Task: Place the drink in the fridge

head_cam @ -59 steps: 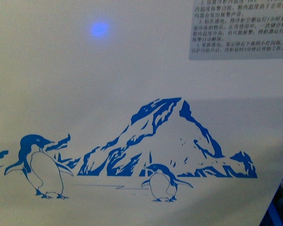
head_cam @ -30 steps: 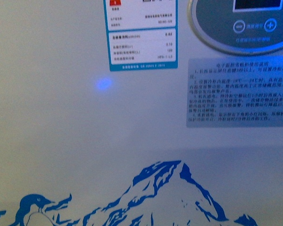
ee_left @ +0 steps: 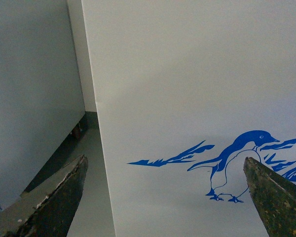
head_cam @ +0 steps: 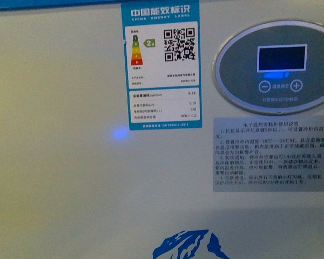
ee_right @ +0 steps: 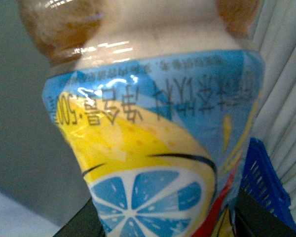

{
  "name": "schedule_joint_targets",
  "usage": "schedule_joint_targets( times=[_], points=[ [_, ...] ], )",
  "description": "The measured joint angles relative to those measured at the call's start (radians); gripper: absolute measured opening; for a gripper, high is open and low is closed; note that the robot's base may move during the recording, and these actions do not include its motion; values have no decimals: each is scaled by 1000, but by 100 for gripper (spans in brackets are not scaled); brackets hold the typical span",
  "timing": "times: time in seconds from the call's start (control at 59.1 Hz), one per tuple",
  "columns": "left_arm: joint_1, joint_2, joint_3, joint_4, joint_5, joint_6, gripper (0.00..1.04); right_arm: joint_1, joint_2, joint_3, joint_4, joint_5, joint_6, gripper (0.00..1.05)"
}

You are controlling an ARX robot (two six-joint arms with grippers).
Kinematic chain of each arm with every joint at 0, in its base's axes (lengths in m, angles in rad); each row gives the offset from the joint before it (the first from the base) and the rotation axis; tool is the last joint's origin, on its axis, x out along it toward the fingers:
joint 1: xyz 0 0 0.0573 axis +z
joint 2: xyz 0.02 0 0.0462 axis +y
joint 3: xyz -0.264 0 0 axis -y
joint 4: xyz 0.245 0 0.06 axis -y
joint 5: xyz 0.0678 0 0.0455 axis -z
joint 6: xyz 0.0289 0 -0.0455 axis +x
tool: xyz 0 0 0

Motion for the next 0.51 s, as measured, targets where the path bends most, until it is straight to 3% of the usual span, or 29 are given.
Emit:
schedule_joint_targets(
  times=[0.102, 0.288, 0.406, 0.508],
  points=[
    [0, 0, 0, 0, 0, 0, 97, 108, -119, -52, -64, 102, 34, 40],
    [0, 0, 0, 0, 0, 0, 97, 388, -337, -124, -116, 388, 23, 40],
    [0, 0, 0, 0, 0, 0, 97, 425, -385, -156, -97, 430, 22, 40],
    [0, 0, 0, 0, 0, 0, 97, 396, -393, -196, -69, 431, 18, 40]
  ],
)
